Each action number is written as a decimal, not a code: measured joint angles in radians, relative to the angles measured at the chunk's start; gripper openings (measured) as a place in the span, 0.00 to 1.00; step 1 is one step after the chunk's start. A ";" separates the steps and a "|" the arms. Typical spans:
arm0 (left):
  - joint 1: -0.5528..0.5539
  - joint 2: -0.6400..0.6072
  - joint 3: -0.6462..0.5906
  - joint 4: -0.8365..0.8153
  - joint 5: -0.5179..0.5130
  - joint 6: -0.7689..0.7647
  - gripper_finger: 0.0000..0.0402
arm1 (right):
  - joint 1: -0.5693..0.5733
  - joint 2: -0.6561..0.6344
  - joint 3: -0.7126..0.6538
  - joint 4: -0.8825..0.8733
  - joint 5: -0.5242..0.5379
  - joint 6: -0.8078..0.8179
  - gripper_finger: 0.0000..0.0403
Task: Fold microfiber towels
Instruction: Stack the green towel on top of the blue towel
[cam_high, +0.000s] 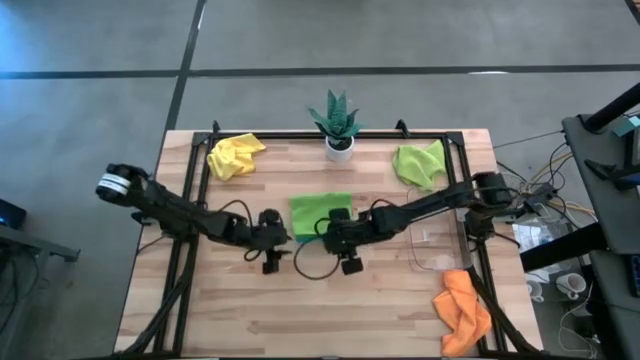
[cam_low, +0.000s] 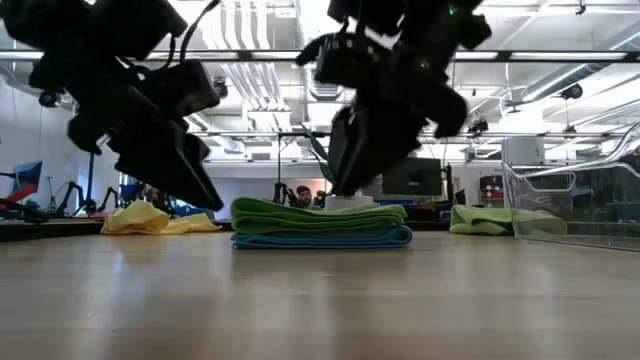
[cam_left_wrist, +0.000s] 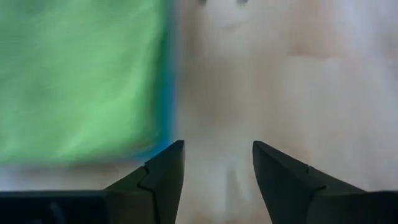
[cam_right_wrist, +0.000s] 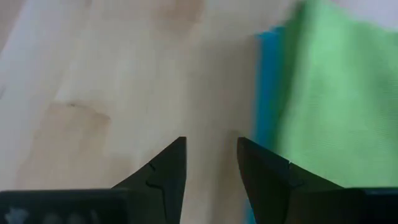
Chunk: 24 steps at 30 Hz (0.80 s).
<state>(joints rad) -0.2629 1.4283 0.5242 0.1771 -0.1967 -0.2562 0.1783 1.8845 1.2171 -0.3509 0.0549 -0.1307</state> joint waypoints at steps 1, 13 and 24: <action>-0.009 0.020 -0.004 0.049 0.014 0.004 0.43 | 0.001 0.022 0.000 0.020 -0.004 -0.001 0.33; -0.018 0.194 0.048 0.169 0.040 0.000 0.43 | -0.033 0.083 0.062 -0.015 0.227 -0.022 0.30; 0.015 0.232 0.065 0.232 -0.258 0.001 0.43 | -0.074 0.076 0.096 -0.028 0.286 -0.053 0.29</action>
<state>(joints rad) -0.2479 1.6600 0.5892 0.4090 -0.4549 -0.2554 0.1040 1.9609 1.3129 -0.3786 0.3412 -0.1833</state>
